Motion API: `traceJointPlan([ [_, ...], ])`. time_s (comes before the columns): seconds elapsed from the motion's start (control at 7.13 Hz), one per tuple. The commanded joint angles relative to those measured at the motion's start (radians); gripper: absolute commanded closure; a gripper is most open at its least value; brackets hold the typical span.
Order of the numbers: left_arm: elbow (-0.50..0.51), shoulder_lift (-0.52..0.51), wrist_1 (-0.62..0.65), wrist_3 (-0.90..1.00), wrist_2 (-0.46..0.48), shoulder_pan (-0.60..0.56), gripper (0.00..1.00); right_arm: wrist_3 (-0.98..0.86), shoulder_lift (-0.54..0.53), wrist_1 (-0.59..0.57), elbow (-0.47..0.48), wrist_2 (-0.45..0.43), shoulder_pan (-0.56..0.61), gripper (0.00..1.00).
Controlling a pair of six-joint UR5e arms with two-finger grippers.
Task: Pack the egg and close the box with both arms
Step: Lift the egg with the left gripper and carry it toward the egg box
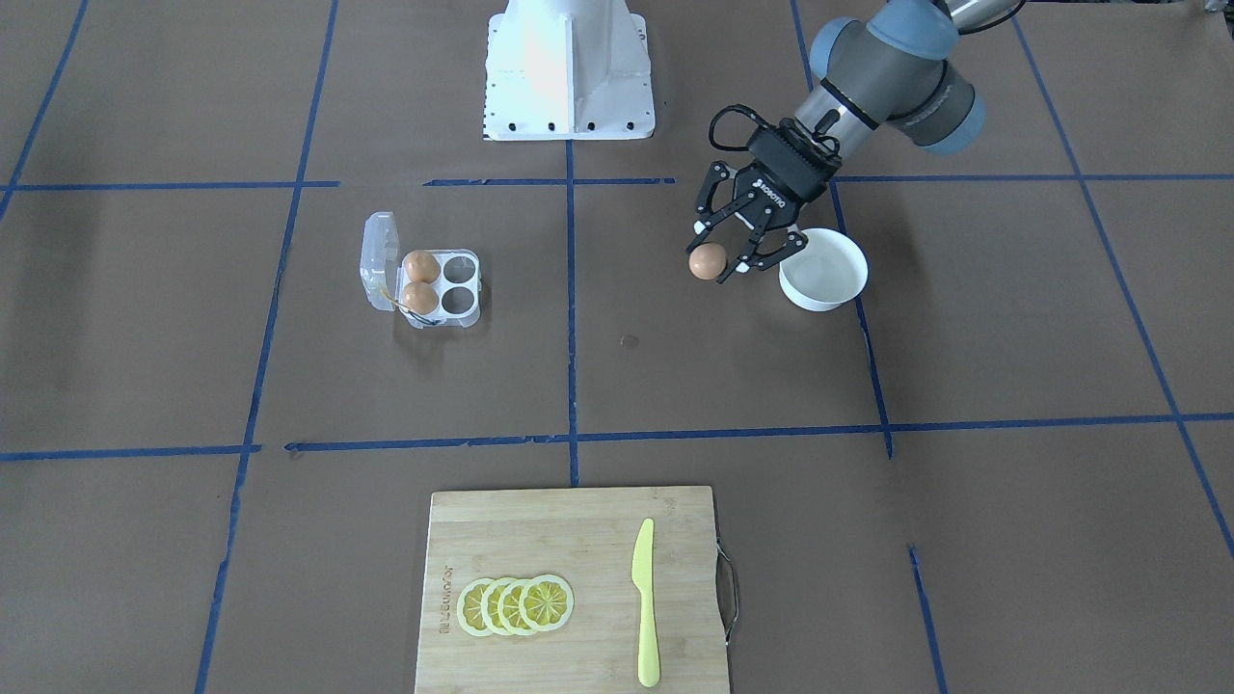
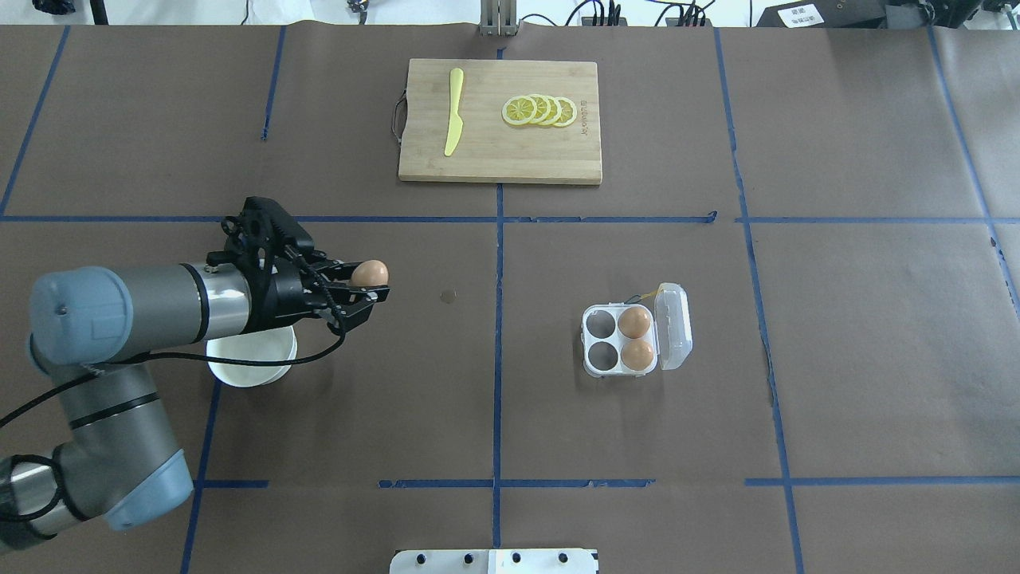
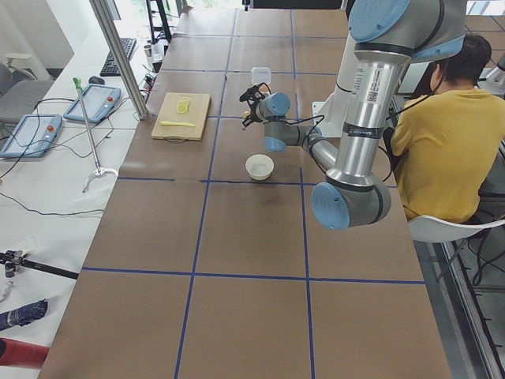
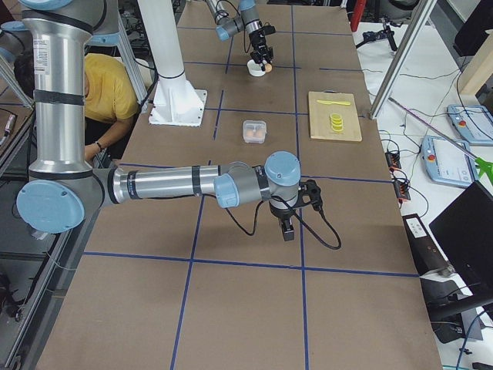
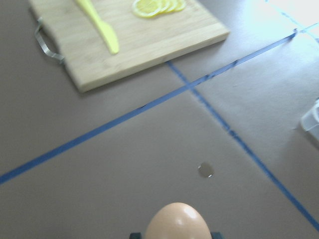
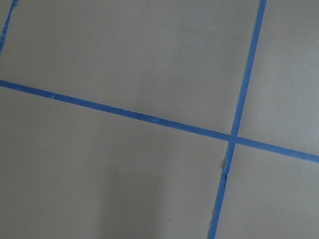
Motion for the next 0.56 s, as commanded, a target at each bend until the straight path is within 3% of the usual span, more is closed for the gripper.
traceJointPlan([
  [0.0, 0.14, -0.182, -0.181, 0.023, 0.0, 0.033, 1.0, 0.0, 0.0, 0.0, -0.002, -0.001, 0.0, 0.0],
  [0.28, 0.261, -0.303, -0.277, 0.034, 0.03, 0.089, 1.0, 0.0, 0.0, 0.0, -0.002, 0.0, 0.0, 0.0],
  [0.42, 0.331, -0.357, -0.314, 0.096, 0.124, 0.154, 1.0, 0.0, 0.0, 0.0, -0.002, 0.0, 0.0, 0.0],
])
